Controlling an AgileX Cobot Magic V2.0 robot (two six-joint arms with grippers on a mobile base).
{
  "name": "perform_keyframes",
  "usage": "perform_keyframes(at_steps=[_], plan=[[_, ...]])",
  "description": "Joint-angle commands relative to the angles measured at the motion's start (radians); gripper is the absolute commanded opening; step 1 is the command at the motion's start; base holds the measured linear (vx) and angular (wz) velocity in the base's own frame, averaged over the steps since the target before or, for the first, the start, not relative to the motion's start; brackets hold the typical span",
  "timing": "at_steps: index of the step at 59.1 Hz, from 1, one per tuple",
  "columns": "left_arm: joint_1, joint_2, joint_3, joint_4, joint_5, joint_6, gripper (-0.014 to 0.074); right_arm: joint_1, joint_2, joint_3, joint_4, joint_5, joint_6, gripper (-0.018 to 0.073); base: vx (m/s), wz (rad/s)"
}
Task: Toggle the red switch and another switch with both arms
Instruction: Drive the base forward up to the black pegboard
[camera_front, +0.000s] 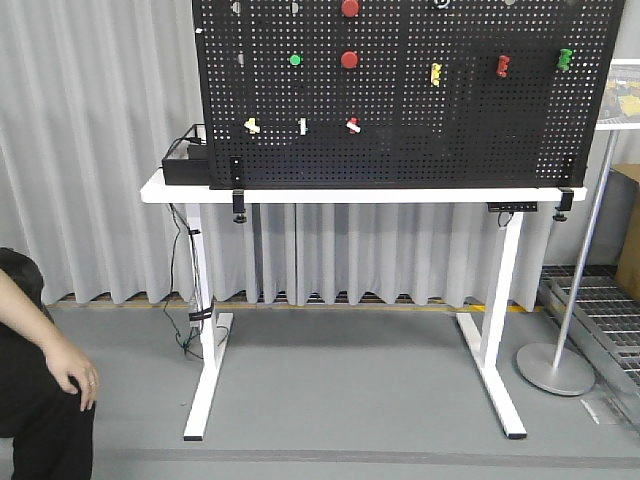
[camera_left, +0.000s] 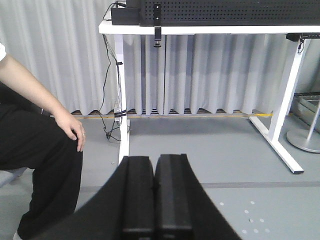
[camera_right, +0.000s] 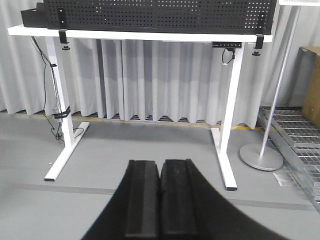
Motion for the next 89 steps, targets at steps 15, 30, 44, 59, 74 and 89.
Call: perform_keyframes(at_steps=[15, 30, 44, 59, 74, 89], plan=[[0.001, -0.007, 0.019, -0.01, -0.086, -0.002, 0.0002, -0.005, -0.01, 0.005, -0.009, -0.076, -0.006, -0.0006, 0.0, -0.01], [0.001, -0.007, 0.019, -0.01, -0.086, -0.002, 0.0002, -0.005, -0.009, 0.005, -0.009, -0.076, -0.007, -0.0006, 0.0, 0.0], [0.001, -0.007, 0.019, -0.01, -0.086, -0.002, 0.0002, -0.005, -0.009, 0.005, -0.009, -0.076, -0.008, -0.0006, 0.01, -0.01], [0.001, -0.007, 0.019, -0.01, -0.086, -0.002, 0.0002, -0.005, -0.009, 0.005, -0.009, -0.076, -0.008, -0.0006, 0.08, -0.04], [0.001, -0.007, 0.019, -0.01, -0.086, -0.002, 0.0002, -0.005, -0.009, 0.005, -0.009, -0.076, -0.008, -0.0006, 0.17, 0.02], [0.001, -0.007, 0.019, -0.01, -0.086, -0.002, 0.0002, -0.004, -0.009, 0.005, -0.009, -0.076, -0.008, -0.0006, 0.21, 0.02]])
